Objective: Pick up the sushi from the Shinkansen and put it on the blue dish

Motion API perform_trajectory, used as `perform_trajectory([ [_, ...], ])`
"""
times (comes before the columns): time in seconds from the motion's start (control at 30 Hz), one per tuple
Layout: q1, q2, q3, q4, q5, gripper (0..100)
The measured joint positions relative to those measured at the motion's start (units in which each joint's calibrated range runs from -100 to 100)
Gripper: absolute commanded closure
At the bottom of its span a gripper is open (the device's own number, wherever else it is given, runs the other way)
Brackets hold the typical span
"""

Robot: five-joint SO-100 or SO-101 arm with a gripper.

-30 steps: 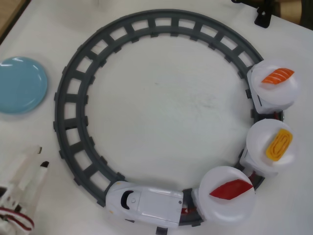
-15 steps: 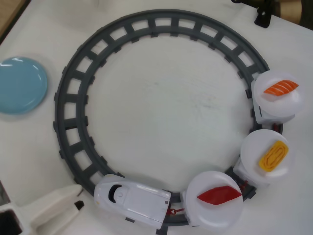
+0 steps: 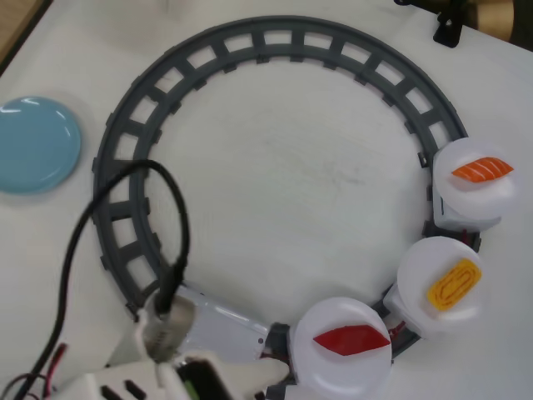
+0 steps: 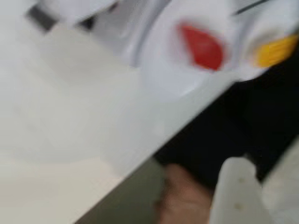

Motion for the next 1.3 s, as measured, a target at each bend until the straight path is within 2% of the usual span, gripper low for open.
perform_trajectory([
  [0.27,1.39,10.8,-9.24,8.07,8.59,85],
  [0.43,1.39,16.53,-12.53,8.74,12.78,85],
  [0.63,1.14,28.93,-18.3,9.08,13.3,79],
  [0.77,-0.33,34.42,-21.04,9.08,13.14,78],
  [1.3,-10.3,36.19,-21.68,9.5,9.83,78],
])
